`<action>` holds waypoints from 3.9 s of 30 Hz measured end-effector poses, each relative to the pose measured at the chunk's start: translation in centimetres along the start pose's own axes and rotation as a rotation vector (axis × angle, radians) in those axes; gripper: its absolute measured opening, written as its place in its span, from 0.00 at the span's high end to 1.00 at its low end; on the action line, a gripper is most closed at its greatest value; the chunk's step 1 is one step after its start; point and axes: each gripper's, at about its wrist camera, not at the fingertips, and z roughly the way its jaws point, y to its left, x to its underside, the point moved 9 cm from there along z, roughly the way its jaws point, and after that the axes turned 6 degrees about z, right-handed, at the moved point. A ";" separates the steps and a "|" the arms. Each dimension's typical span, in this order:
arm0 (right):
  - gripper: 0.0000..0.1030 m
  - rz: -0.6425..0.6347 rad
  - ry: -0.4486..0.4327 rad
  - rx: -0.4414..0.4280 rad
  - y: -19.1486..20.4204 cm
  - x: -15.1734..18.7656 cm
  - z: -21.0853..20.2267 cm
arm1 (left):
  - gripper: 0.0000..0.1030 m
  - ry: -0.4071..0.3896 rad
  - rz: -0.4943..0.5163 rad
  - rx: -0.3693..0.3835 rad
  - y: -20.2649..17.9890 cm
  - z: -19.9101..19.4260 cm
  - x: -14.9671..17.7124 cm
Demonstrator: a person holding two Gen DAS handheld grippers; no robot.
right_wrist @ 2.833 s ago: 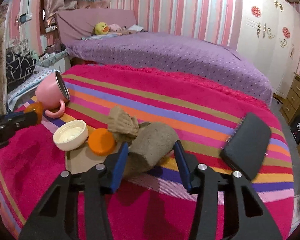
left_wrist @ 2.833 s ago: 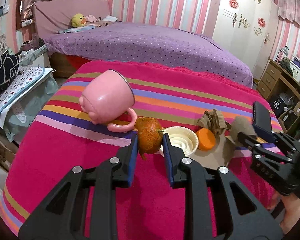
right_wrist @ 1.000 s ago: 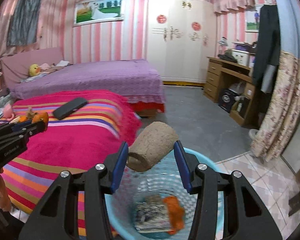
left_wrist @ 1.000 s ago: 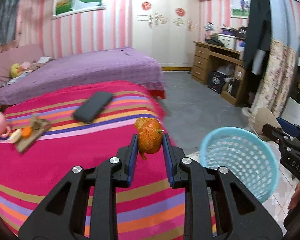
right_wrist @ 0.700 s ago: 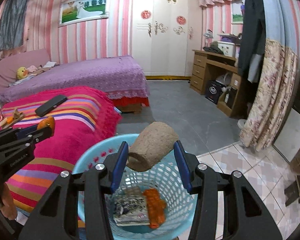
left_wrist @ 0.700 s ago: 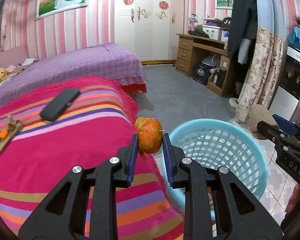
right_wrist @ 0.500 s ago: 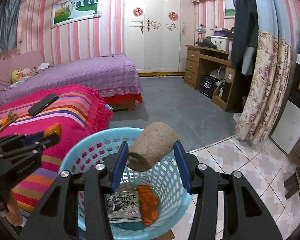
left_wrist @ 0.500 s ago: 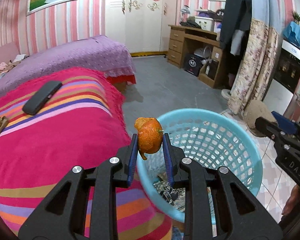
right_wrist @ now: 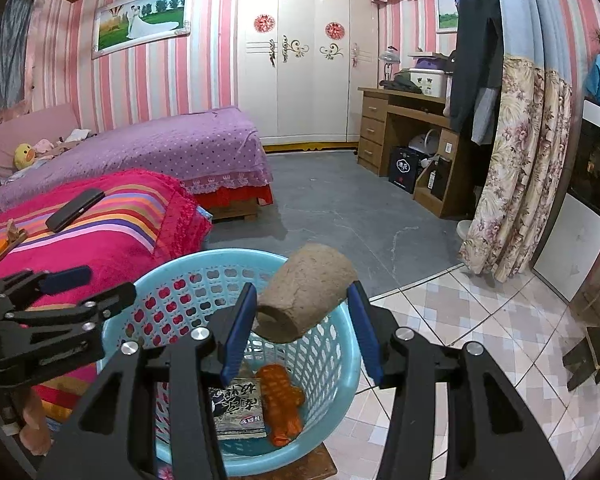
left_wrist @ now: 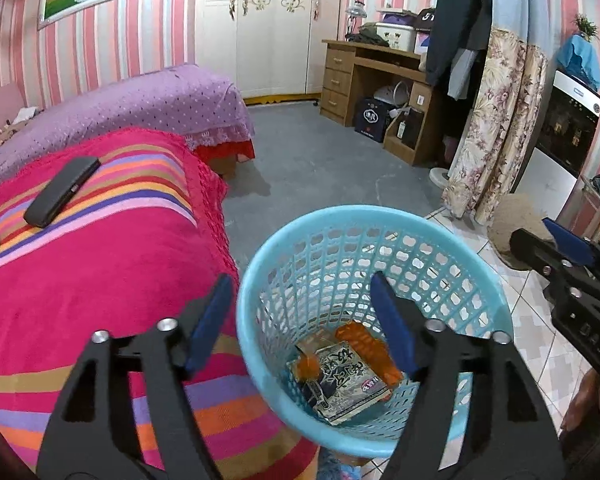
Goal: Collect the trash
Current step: 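Open the left tool to drop the tangerine while the right tool releases the roll into the basket, then move both empty tools back over the items on the bed, then grasp the white round bowl by its rim with the left tool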
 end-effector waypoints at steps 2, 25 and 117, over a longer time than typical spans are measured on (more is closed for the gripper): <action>0.54 -0.002 -0.004 -0.002 0.2 0.0 -0.1 | 0.21 -0.011 -0.010 -0.009 0.7 -0.7 0.0; 0.23 -0.019 0.025 -0.041 4.3 1.3 1.8 | 0.10 -0.021 -0.026 -0.105 6.0 -3.4 1.7; 0.05 -0.322 0.139 -0.336 49.2 2.1 10.5 | 0.41 0.127 -0.552 -0.275 55.4 -5.8 12.0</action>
